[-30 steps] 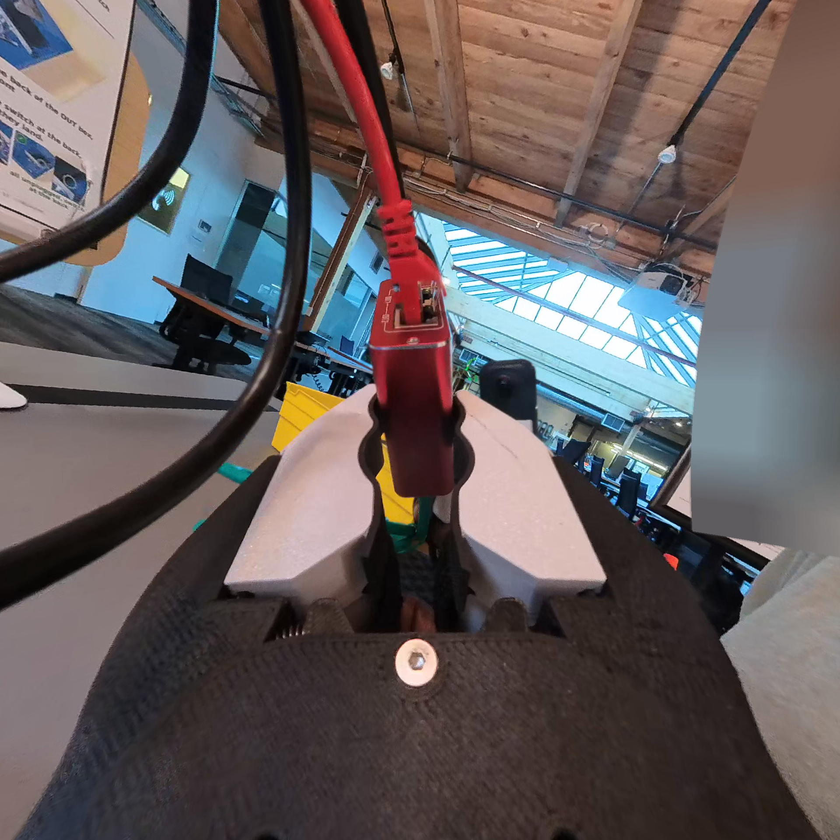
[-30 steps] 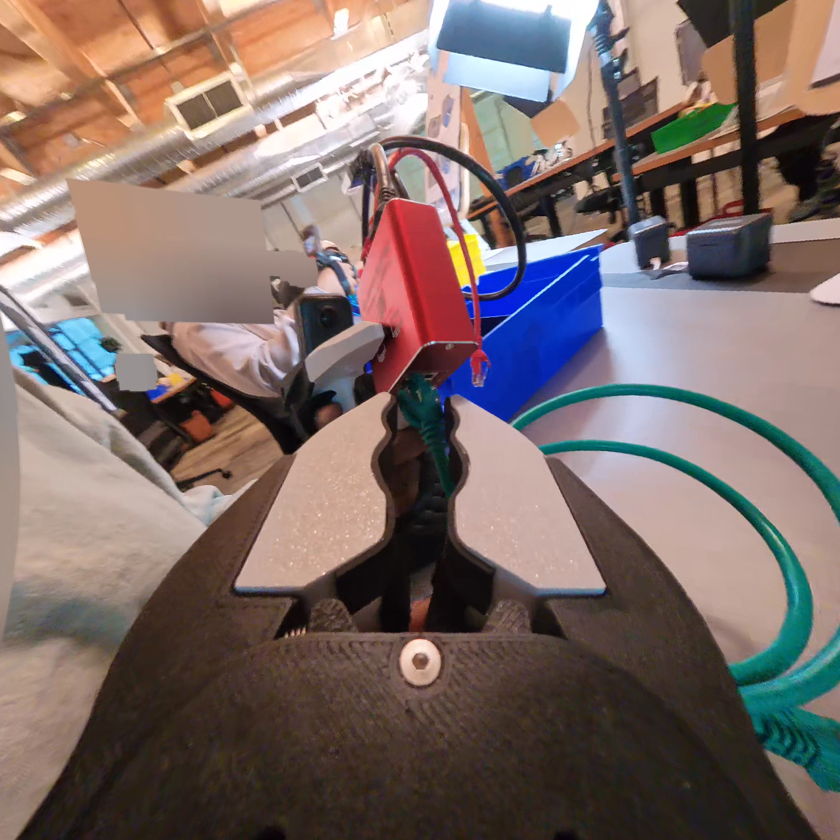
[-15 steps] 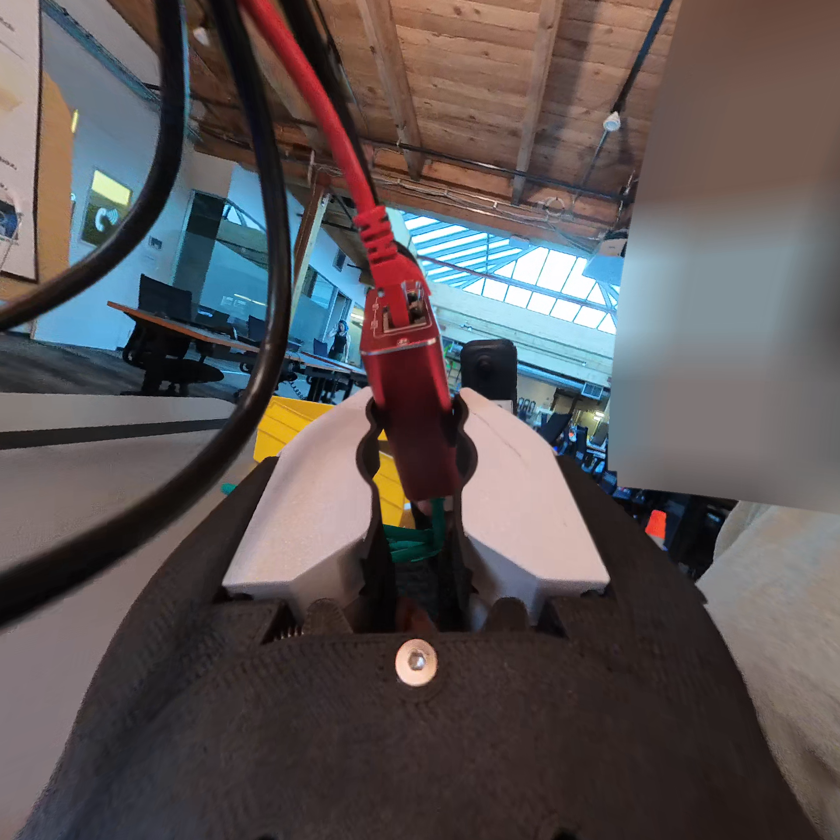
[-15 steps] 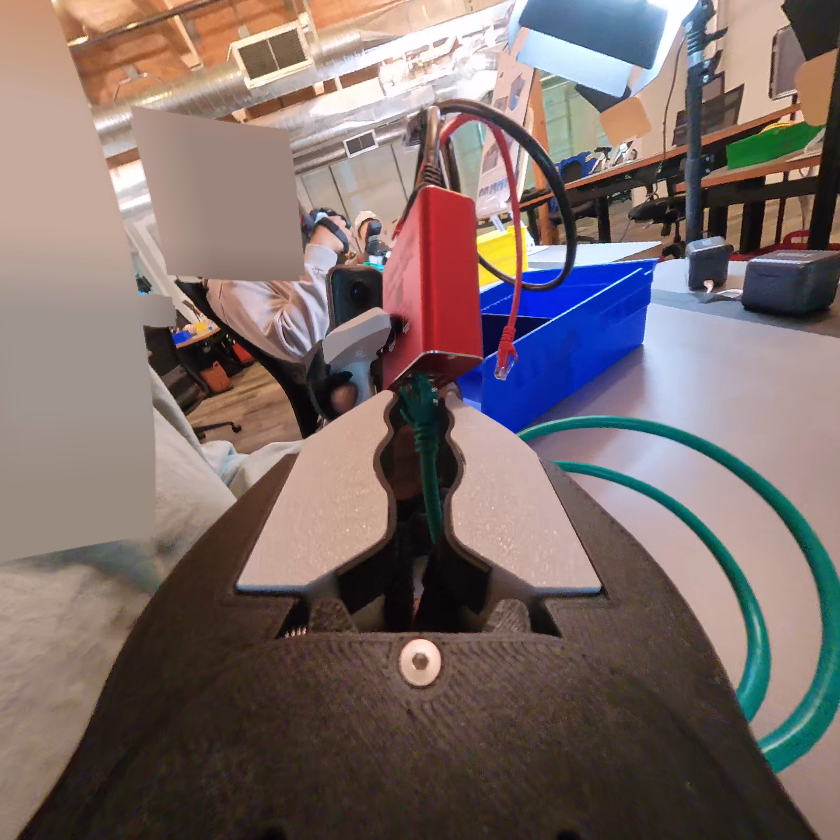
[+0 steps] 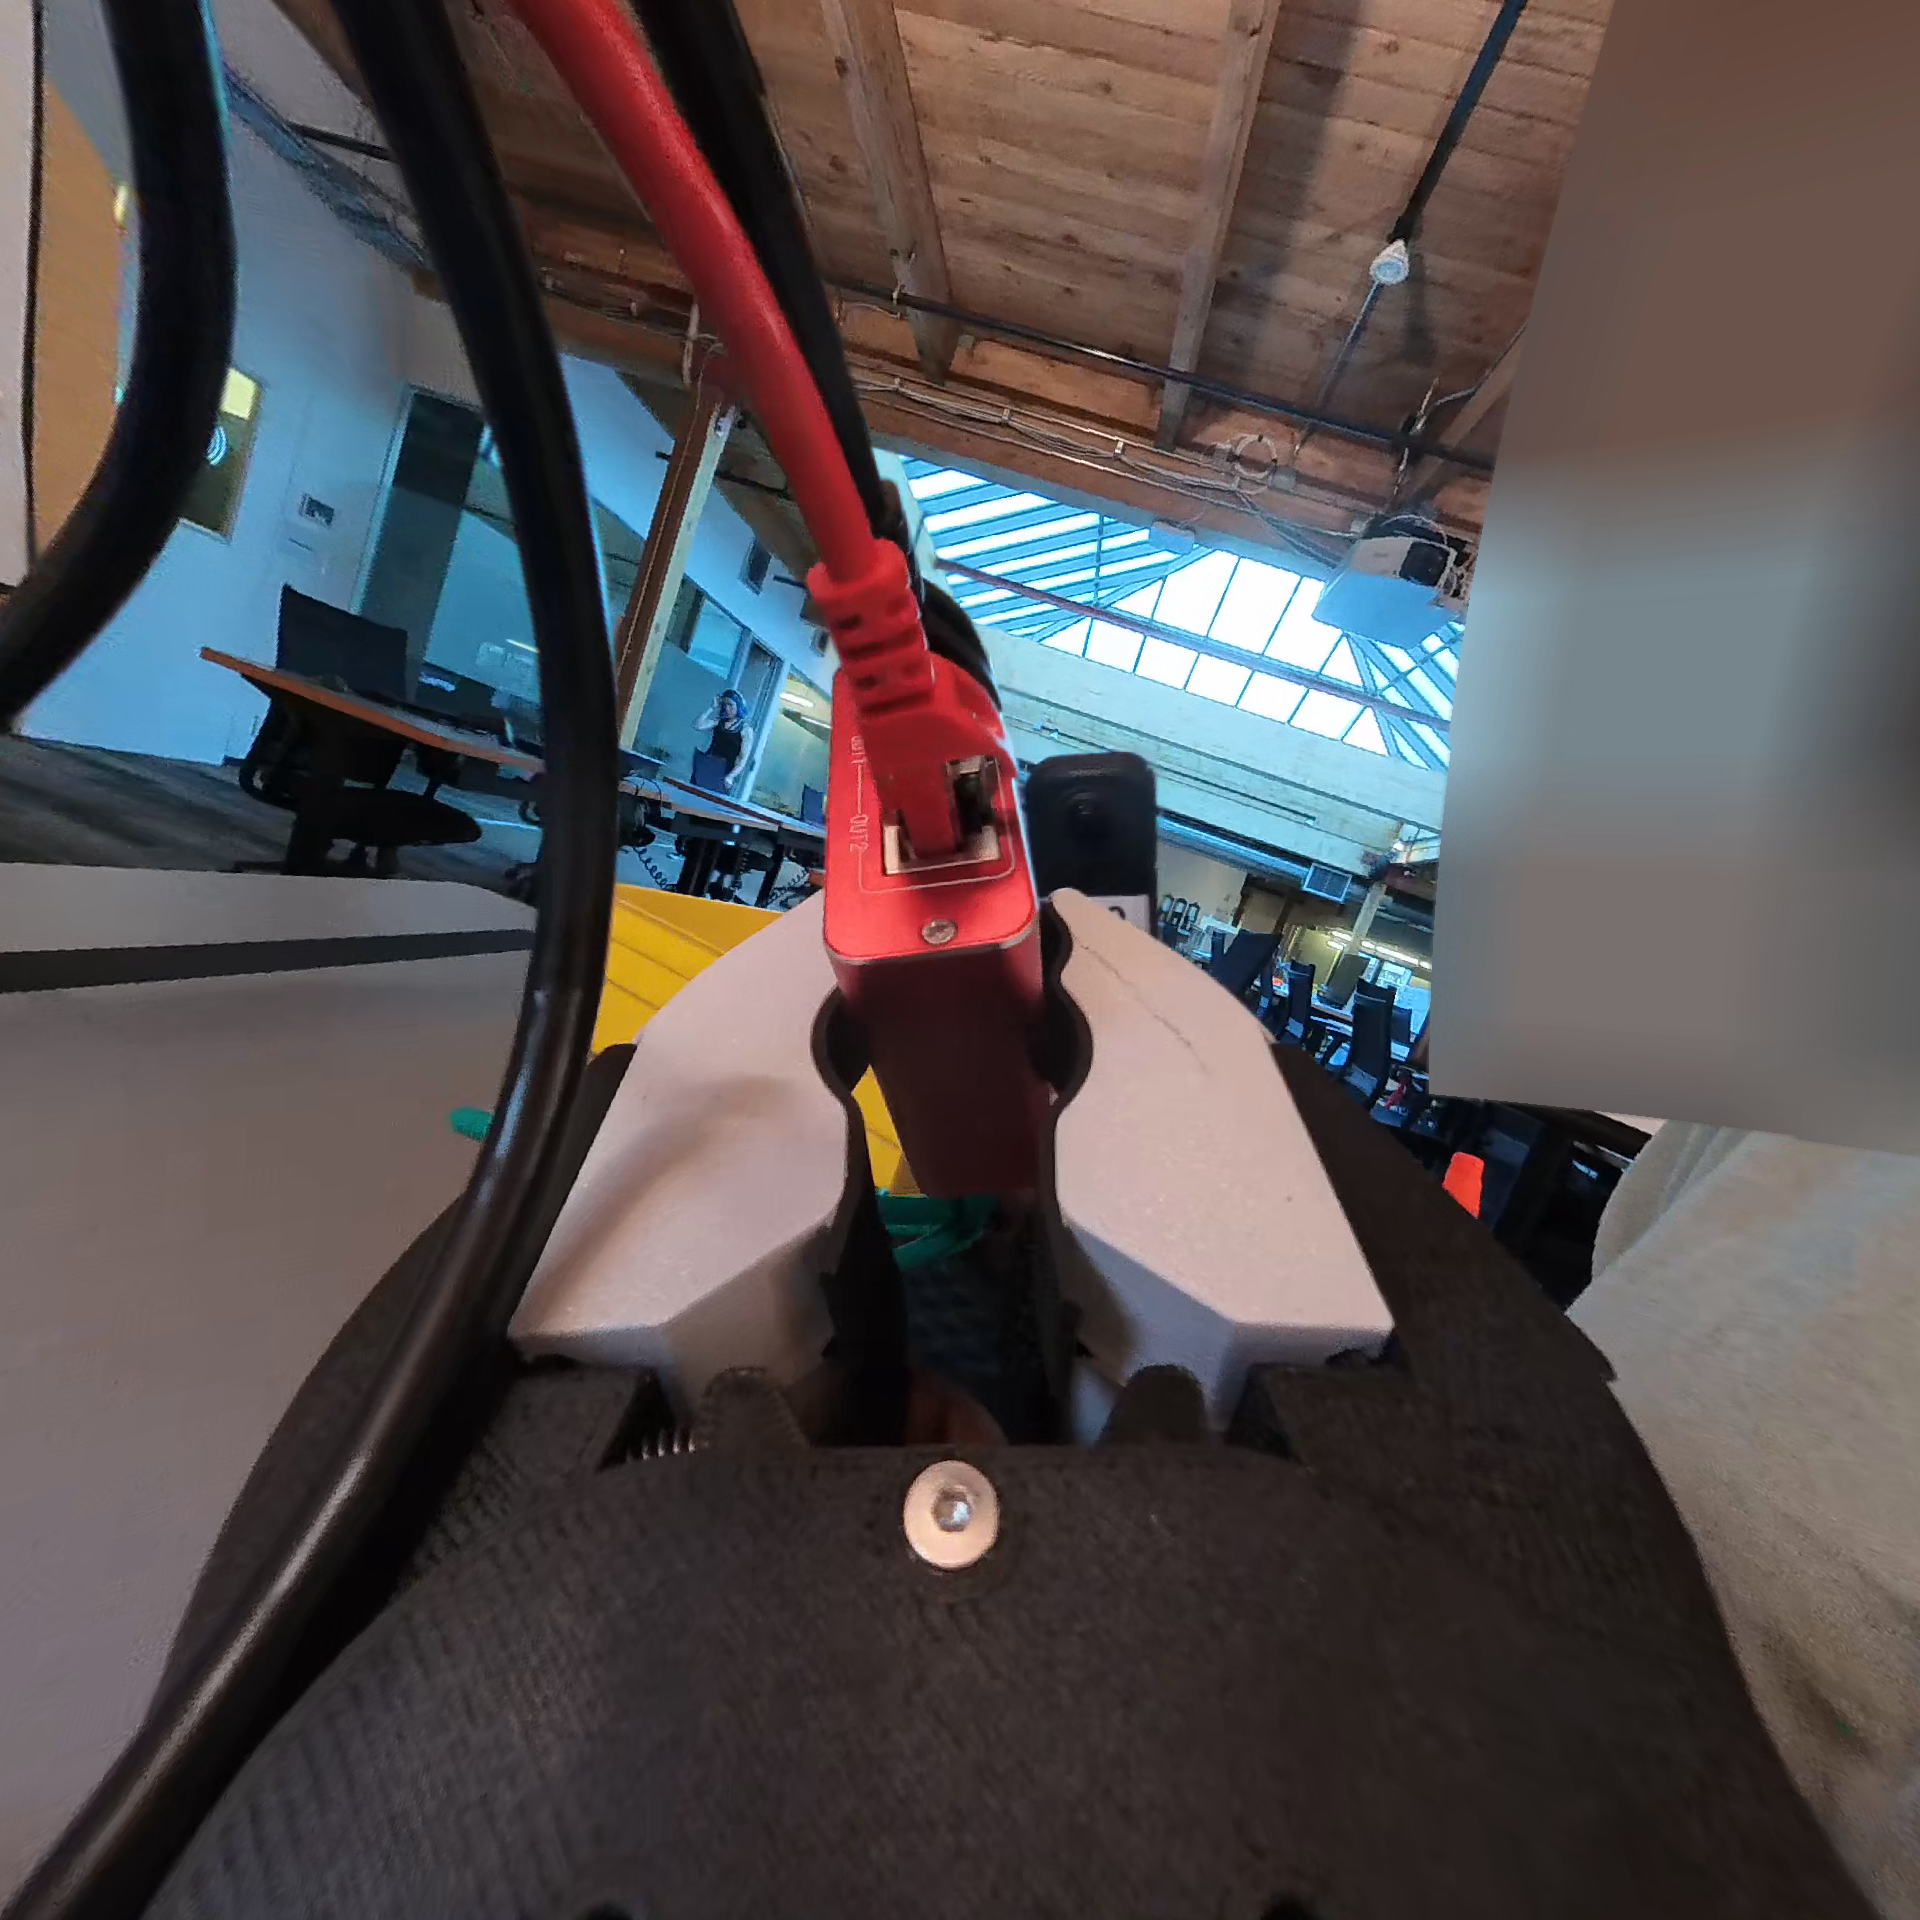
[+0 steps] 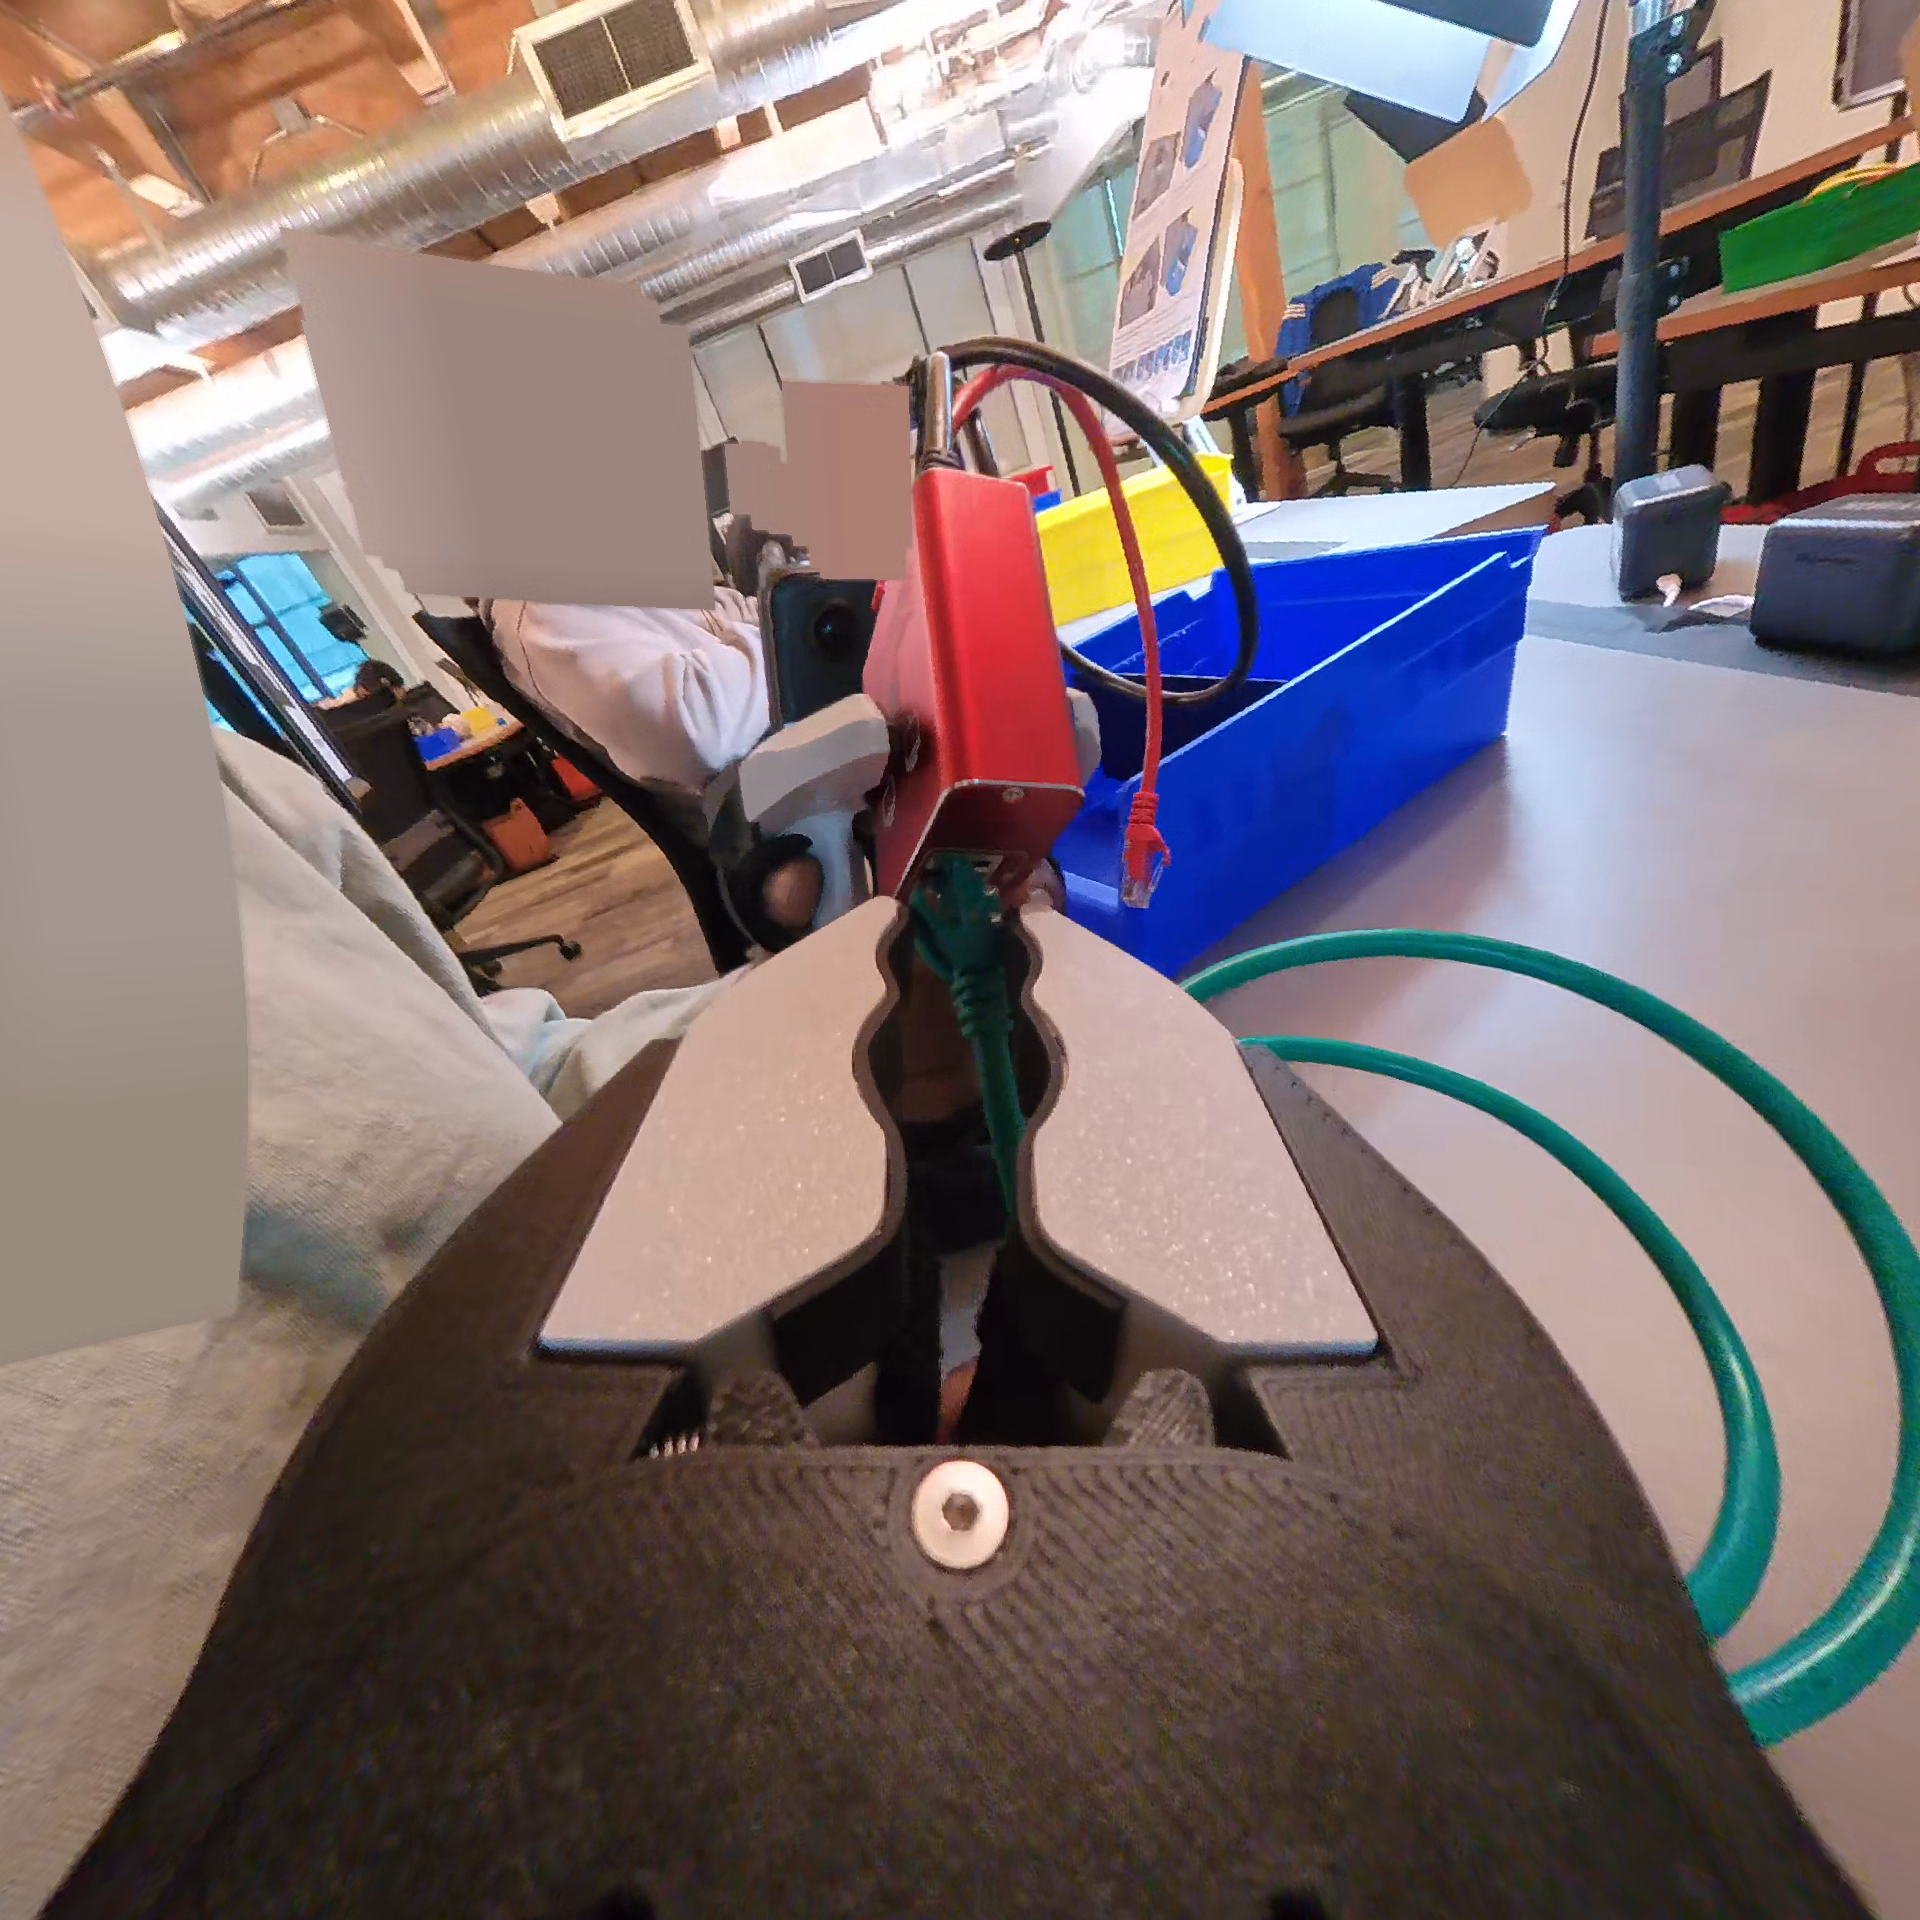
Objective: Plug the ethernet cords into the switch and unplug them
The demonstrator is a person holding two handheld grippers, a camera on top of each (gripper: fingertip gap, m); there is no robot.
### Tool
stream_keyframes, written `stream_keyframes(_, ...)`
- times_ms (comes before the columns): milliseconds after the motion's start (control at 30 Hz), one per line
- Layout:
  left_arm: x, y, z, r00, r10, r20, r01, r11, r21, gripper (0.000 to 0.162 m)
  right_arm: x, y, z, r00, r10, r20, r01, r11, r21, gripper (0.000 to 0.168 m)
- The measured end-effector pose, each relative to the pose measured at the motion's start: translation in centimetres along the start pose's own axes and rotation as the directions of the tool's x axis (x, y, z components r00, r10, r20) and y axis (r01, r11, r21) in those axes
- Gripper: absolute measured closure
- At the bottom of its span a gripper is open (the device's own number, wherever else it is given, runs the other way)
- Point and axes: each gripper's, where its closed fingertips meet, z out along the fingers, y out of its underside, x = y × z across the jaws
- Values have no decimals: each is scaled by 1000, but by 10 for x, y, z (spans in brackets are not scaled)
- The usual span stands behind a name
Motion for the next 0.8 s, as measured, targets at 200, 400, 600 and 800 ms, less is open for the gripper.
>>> stream_keyframes(200, -1, 2, -1, 1000, 0, 6, 0, 1000, 5, 132, 1, 1, 0, 999, 42, 12, -43, 999, 24, 151)
stream_keyframes(400, -3, 3, -2, 1000, 5, 14, -5, 1000, 9, 133, 3, 2, 2, 998, 57, -17, -57, 998, 18, 149)
stream_keyframes(600, -5, -4, -6, 1000, -20, 10, 19, 998, 56, 133, 0, -5, 4, 998, 33, -52, -31, 999, 24, 143)
stream_keyframes(800, -5, -3, -5, 999, -32, 0, 32, 998, 53, 133, 3, -3, 4, 998, 15, -65, -13, 1000, 21, 148)
